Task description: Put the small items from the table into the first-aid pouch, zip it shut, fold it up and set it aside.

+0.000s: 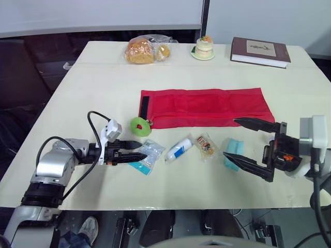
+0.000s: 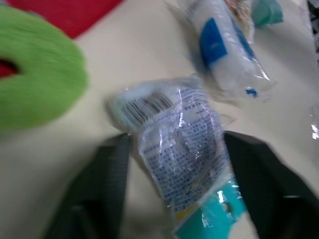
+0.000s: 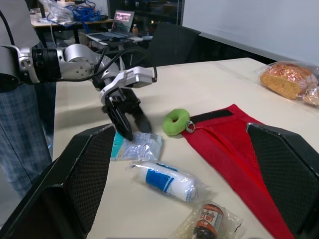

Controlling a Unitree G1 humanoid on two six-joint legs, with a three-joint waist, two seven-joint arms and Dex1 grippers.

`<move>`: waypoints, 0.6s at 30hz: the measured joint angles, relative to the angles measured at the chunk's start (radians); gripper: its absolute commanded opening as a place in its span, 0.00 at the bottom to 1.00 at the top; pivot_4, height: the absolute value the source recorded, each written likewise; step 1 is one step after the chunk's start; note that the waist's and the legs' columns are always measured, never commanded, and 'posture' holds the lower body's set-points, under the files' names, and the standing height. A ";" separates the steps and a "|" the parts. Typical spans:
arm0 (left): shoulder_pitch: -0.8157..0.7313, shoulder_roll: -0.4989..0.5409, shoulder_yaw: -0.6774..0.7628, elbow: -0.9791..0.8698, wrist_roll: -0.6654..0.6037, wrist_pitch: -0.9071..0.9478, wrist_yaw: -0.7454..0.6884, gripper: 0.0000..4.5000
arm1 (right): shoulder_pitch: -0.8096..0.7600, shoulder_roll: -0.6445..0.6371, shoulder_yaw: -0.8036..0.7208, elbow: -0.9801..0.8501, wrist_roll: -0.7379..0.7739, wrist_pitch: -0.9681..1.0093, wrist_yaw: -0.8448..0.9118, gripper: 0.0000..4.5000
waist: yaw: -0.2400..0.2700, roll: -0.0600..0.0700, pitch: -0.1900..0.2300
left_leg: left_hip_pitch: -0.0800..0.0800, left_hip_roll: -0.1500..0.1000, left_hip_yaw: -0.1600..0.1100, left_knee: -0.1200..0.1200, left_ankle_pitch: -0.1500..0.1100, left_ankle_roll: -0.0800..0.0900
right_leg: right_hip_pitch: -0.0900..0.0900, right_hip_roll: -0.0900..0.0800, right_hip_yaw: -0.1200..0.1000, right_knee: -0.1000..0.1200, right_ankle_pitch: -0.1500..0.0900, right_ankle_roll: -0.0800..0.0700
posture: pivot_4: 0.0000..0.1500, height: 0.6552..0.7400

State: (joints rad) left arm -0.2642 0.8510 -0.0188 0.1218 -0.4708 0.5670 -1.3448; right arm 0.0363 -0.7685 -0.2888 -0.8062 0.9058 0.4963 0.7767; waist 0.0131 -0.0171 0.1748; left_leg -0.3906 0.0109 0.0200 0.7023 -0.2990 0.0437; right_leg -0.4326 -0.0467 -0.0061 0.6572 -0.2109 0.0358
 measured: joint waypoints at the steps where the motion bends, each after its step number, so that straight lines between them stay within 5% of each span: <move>1: 0.003 0.000 0.000 -0.004 -0.004 0.005 -0.007 0.26 | 0.000 0.000 0.000 0.000 0.000 0.000 0.000 1.00 | 0.000 0.000 0.000 | 0.000 0.000 0.000 0.000 0.000 0.000 | 0.000 0.000 0.000 0.000 0.000 0.000 | 1.00 0.87; 4: 0.010 0.000 0.005 -0.023 -0.019 0.020 -0.020 0.04 | 0.000 0.000 0.000 0.000 -0.002 0.000 0.000 1.00 | 0.001 0.000 0.000 | 0.000 0.000 0.000 0.000 0.000 0.000 | 0.000 0.000 0.000 0.000 -0.001 -0.001 | 1.00 0.87; 10: 0.018 -0.048 0.048 -0.025 -0.071 0.080 0.022 0.00 | -0.007 0.001 0.010 0.001 -0.006 0.000 -0.005 1.00 | 0.001 0.000 0.000 | -0.001 0.000 -0.001 0.000 0.000 0.000 | 0.000 0.000 0.000 0.000 0.000 0.001 | 1.00 0.87; 18: -0.081 -0.230 0.232 -0.194 -0.360 0.328 0.263 0.00 | -0.043 0.050 0.071 0.000 0.013 0.082 -0.196 1.00 | 0.005 -0.002 0.001 | -0.004 0.000 -0.005 0.003 0.000 0.000 | 0.000 -0.002 -0.004 0.001 0.002 0.003 | 1.00 0.87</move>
State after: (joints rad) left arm -0.3456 0.6208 0.2127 -0.0720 -0.8311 0.8953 -1.0818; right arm -0.0071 -0.7189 -0.2179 -0.8061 0.9186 0.5782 0.5811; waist 0.0177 -0.0189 0.1754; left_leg -0.3943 0.0106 0.0150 0.7053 -0.2987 0.0434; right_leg -0.4328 -0.0486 -0.0098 0.6577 -0.2090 0.0387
